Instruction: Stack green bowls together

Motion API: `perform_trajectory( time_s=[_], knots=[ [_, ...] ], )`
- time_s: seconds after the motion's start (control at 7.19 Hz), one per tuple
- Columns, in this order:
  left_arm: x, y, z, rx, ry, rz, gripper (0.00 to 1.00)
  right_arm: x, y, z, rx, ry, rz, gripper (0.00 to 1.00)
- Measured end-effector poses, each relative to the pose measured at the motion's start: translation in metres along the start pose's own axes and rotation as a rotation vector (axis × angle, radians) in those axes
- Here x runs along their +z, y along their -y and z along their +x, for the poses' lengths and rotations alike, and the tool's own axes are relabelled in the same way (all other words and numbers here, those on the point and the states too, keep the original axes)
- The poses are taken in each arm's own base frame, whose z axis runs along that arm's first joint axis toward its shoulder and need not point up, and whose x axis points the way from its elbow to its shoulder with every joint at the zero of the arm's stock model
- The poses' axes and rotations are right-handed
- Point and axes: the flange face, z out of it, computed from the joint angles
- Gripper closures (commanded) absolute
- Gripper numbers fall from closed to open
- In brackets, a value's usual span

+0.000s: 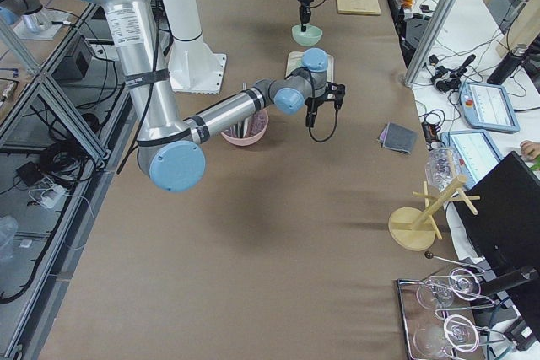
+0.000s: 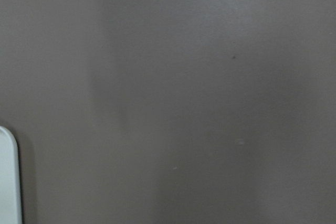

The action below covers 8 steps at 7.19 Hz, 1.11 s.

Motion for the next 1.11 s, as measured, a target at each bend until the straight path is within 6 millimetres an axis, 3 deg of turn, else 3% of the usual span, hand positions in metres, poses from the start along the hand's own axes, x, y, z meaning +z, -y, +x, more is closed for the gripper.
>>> perform_trajectory(
  time_s=[0.28, 0.7, 0.83, 0.97, 1.11],
  knots=[
    [0.016, -0.002, 0.037, -0.003, 0.011, 0.026, 1.0, 0.003, -0.002, 0.052, -0.047, -0.044, -0.016, 0.0],
    [0.04, -0.009, 0.052, 0.003, 0.026, 0.048, 1.0, 0.007, -0.007, 0.076, -0.051, -0.069, -0.025, 0.0],
    [0.045, -0.012, 0.053, 0.005, 0.029, 0.047, 0.46, 0.008, -0.007, 0.078, -0.048, -0.073, -0.026, 0.0],
    [0.048, -0.015, 0.053, 0.008, 0.029, 0.044, 0.02, 0.009, -0.007, 0.08, -0.046, -0.076, -0.026, 0.0],
    [0.05, -0.016, 0.053, 0.015, 0.024, 0.048, 0.02, 0.01, -0.007, 0.081, -0.045, -0.078, -0.027, 0.0]
  ],
)
